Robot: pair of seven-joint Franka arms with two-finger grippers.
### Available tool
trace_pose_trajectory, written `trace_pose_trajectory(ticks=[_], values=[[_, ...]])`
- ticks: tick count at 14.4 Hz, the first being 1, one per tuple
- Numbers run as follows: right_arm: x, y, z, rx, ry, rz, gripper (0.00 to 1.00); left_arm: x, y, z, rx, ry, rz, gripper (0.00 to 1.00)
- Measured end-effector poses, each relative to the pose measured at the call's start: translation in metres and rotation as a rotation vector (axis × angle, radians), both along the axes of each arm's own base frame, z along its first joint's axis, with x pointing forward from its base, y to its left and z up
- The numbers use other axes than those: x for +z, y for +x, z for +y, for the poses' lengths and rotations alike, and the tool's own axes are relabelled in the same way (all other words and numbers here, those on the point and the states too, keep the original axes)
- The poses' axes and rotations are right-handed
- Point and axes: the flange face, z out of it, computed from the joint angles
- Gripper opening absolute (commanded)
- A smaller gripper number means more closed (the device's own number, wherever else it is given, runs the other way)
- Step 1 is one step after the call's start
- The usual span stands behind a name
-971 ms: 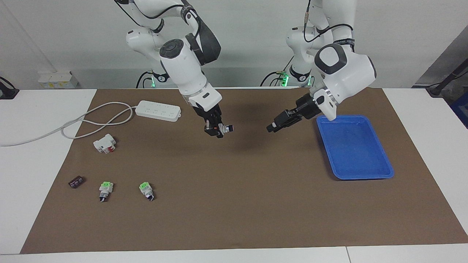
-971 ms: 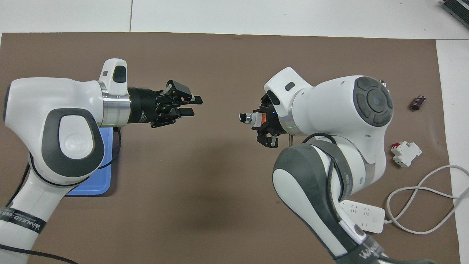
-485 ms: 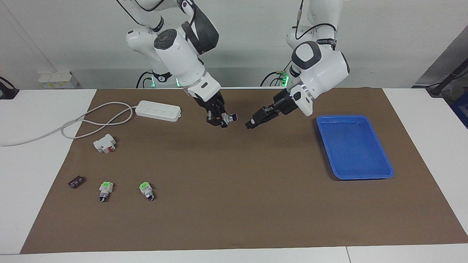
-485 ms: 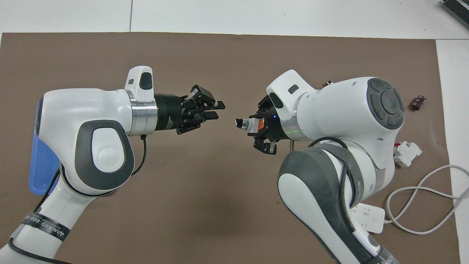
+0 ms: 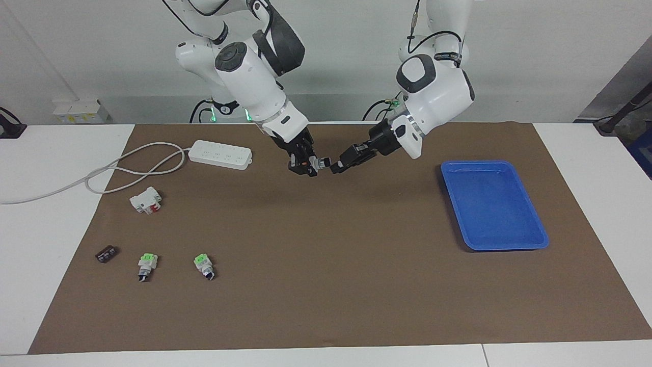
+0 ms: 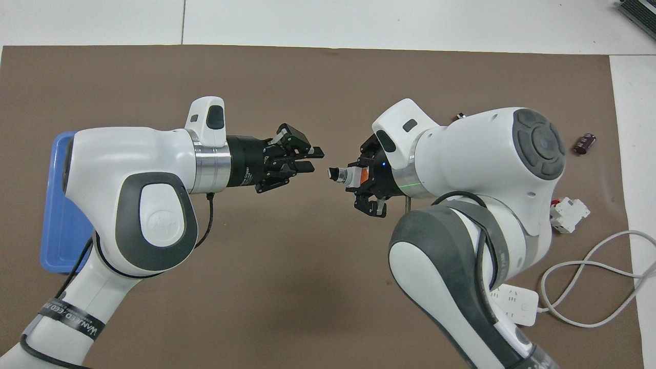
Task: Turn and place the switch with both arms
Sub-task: 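Carry the switch with the right gripper while the left gripper approaches, then grasp the switch with the left gripper from the right gripper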
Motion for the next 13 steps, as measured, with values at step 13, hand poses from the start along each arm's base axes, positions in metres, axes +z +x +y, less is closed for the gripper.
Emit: trace_pose_trajectory(ticks=[13], values=[[0.000, -0.002, -0.002, 0.016, -0.006, 0.012, 0.00, 0.004, -0.014, -0.014, -0.049, -0.011, 0.050, 0.13]])
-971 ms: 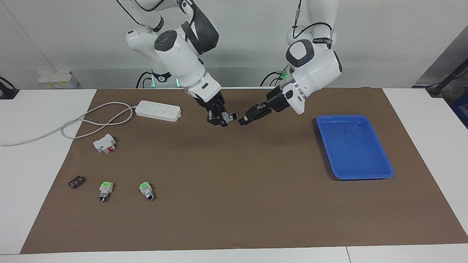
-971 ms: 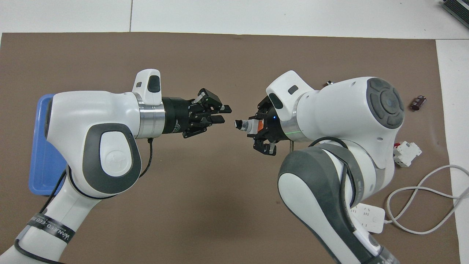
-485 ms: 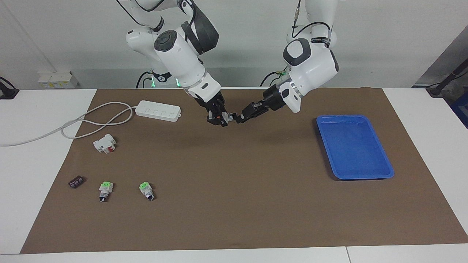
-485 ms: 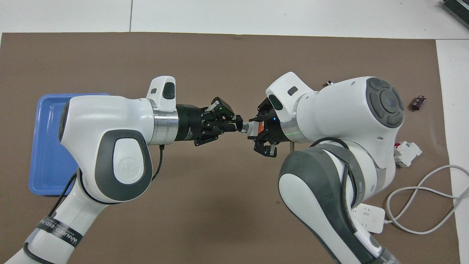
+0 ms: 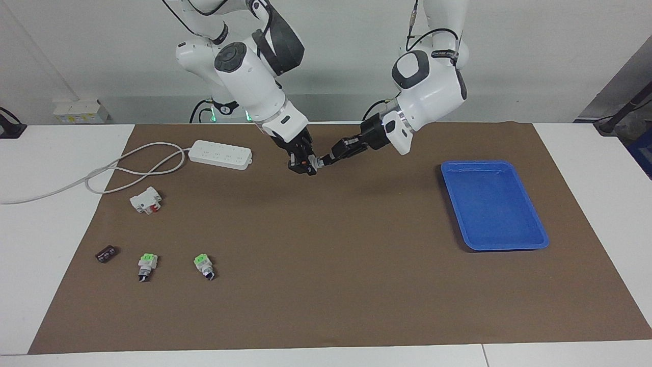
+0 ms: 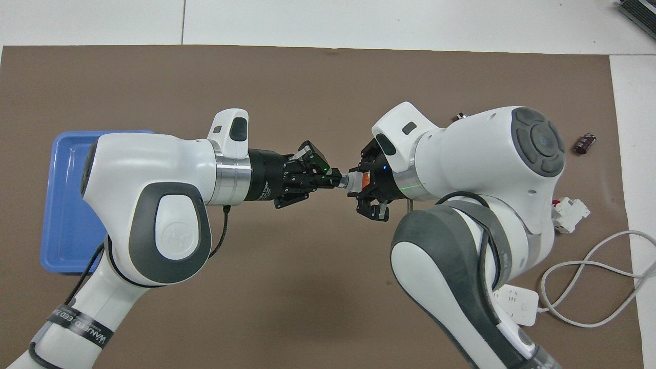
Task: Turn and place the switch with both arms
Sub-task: 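Grasp the switch with the left gripper from the right gripper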
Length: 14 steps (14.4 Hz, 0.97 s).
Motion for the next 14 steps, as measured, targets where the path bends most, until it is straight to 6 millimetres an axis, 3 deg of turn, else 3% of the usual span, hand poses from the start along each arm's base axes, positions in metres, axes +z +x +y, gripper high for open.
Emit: trace_pose_trajectory(ticks=[2, 14], values=[[0.0007, 0.0010, -0.0022, -0.003, 0.000, -0.002, 0.00, 0.0003, -0.0014, -0.0009, -0.004, -0.001, 0.006, 0.06], [0.0008, 0.0009, -0.0026, -0.003, 0.001, -0.001, 0.00, 0.0014, -0.0013, -0.0014, -0.006, -0.003, -0.006, 0.00]])
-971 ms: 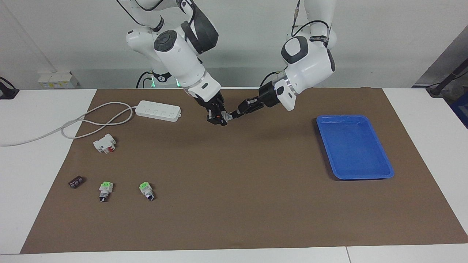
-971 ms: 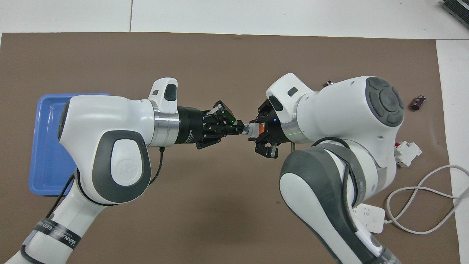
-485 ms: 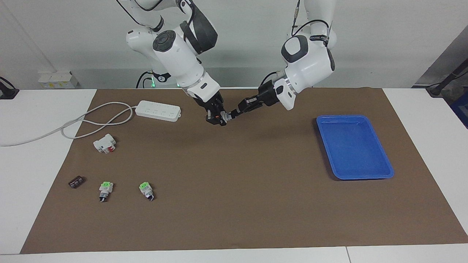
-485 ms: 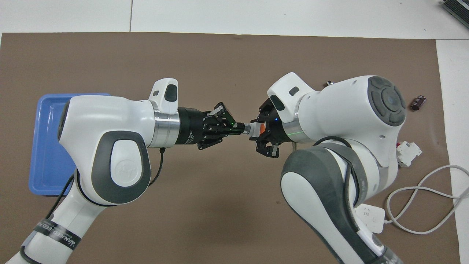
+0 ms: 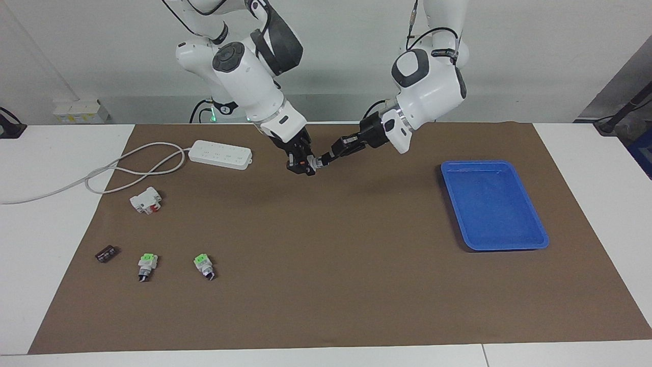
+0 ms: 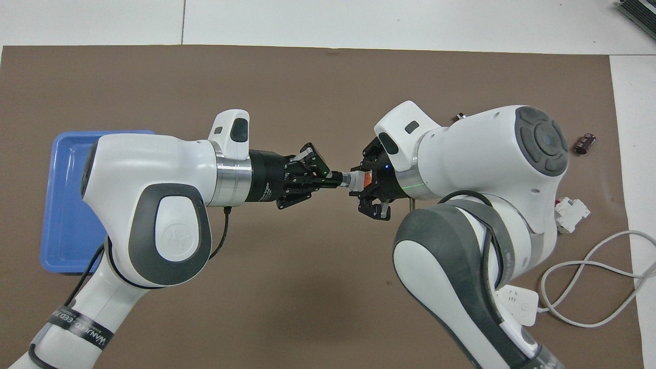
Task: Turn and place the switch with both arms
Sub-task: 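Grasp the switch with the left gripper from the right gripper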
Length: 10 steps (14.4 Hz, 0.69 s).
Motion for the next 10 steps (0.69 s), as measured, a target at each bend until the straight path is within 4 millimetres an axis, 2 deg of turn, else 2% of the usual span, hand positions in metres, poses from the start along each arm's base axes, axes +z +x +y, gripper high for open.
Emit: trace_pose_trajectory(ticks=[10], values=[[0.0000, 0.0002, -0.0004, -0.001, 0.000, 0.000, 0.00, 0.0003, -0.0003, -0.0008, -0.111, 0.004, -0.150, 0.00]])
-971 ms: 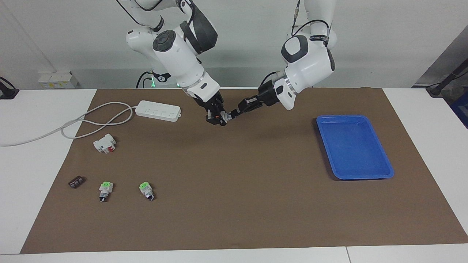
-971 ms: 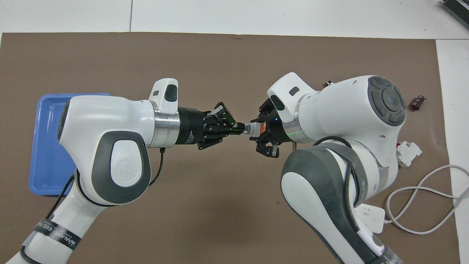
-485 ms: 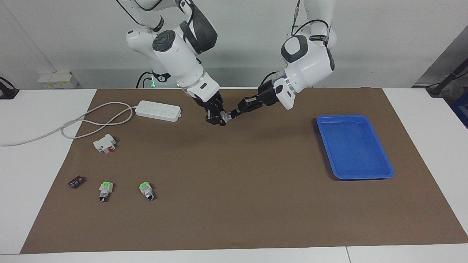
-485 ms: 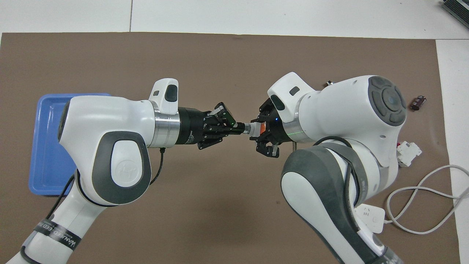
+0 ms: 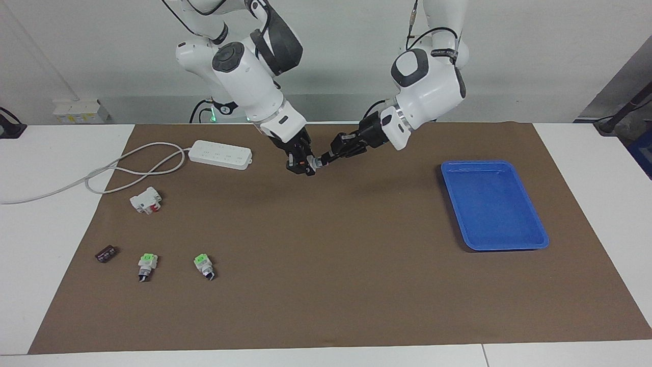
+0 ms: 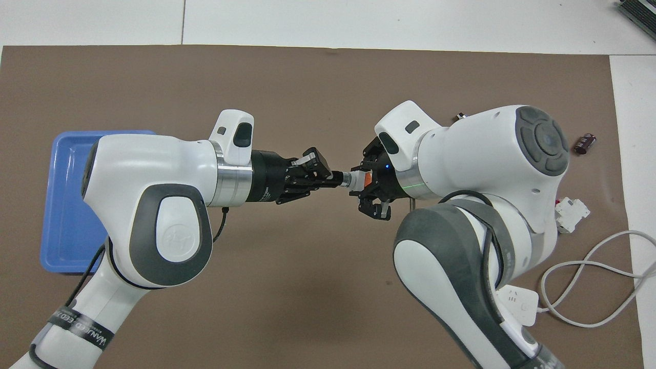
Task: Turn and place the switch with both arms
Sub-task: 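Grasp the switch with the left gripper from the right gripper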
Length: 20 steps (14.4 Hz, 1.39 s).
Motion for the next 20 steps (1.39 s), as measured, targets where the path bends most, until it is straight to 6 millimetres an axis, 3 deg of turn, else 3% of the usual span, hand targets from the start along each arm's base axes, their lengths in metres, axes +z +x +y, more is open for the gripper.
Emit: trace_pose_trajectory(ticks=[20], values=[[0.0000, -0.0001, 0.0005, 0.000, 0.001, -0.001, 0.00, 0.0025, -0.0010, -0.0010, -0.441, 0.018, -0.586, 0.00]])
